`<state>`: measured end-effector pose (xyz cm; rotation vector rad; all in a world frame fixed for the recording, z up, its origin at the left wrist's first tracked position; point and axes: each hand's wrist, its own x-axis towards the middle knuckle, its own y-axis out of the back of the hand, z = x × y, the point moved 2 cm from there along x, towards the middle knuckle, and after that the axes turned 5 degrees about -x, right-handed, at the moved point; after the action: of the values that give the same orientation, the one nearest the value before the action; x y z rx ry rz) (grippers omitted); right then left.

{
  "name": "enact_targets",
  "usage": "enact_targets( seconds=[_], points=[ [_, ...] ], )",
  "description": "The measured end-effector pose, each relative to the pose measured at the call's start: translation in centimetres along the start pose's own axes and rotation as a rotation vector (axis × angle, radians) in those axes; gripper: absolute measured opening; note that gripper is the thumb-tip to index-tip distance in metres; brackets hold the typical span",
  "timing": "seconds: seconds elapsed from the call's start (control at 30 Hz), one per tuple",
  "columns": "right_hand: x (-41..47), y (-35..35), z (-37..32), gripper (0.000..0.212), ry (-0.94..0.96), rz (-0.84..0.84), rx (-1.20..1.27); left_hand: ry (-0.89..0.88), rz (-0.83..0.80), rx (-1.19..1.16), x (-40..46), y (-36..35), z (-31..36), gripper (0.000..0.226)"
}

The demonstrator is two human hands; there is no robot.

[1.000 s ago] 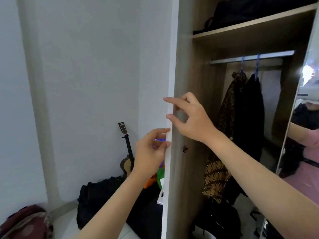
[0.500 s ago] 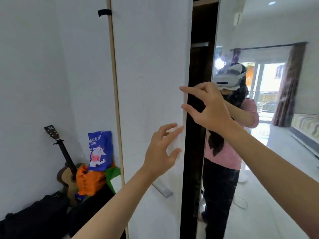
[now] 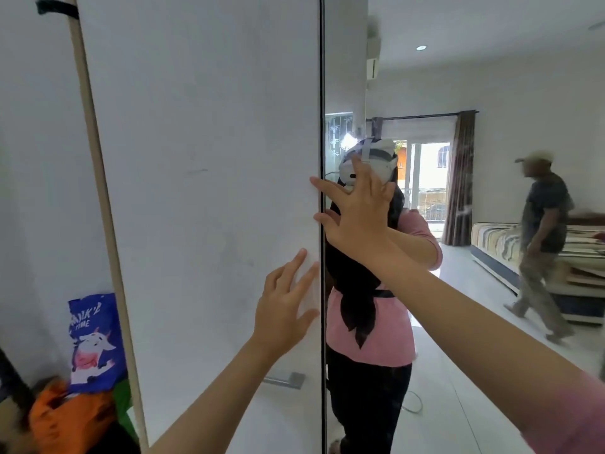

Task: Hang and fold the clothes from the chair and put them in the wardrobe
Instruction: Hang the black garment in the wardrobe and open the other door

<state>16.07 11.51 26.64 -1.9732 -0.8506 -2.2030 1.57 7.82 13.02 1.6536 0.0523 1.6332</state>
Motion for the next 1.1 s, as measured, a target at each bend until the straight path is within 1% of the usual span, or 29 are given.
enact_targets(
  seconds=[0.1, 0.2, 0.33, 0.5, 0.63, 0.73, 0.8, 0.87, 0.93, 1.0, 1.1],
  points=[
    [0.5, -0.9, 0.2, 0.060, -0.025, 0.028, -0.021, 0.018, 0.030, 0.005, 0.6, -0.8, -0.4, 0.093],
    [0.5, -1.6, 0.2, 0.060, -0.025, 0.077, -0.007, -0.037, 0.057, 0.026, 0.9, -0.9, -0.9, 0.091],
    [0.6, -2.1, 0.0, 0.061, -0.056, 0.101, -0.010, -0.039, 0.052, 0.032, 1.2, -1.3, -1.5, 0.089],
    [0.5, -1.6, -0.5, 0.060, -0.080, 0.063, -0.004, -0.050, 0.052, 0.027, 1.0, -1.5, -1.2, 0.091],
    [-0.1, -1.4, -0.6, 0.062, -0.047, 0.026, -0.065, -0.017, 0.026, 0.019, 0.5, -1.4, -0.2, 0.094],
    [-0.8, -0.6, -0.3, 0.061, -0.018, -0.066, -0.076, 0.027, 0.021, -0.031, -0.3, -1.7, 1.2, 0.080],
    [-2.0, 0.1, 0.2, 0.052, -0.021, -0.134, 0.010, 0.051, 0.019, -0.154, -1.7, -2.1, 2.7, 0.066],
    [-4.5, 1.1, 1.1, 0.047, -0.037, -0.159, 0.138, 0.081, -0.038, -0.282, -4.0, -3.0, 4.4, 0.061],
    [-8.3, 2.2, 2.4, 0.047, -0.043, -0.180, 0.199, 0.102, -0.125, -0.358, -6.6, -4.4, 6.2, 0.061],
    [-12.7, 3.9, 4.1, 0.043, -0.070, -0.201, 0.165, 0.112, -0.203, -0.416, -8.9, -6.1, 8.2, 0.059],
    [-19.7, 7.1, 7.5, 0.042, -0.172, -0.293, 0.004, 0.173, -0.324, -0.552, -11.3, -8.6, 12.0, 0.056]
  ],
)
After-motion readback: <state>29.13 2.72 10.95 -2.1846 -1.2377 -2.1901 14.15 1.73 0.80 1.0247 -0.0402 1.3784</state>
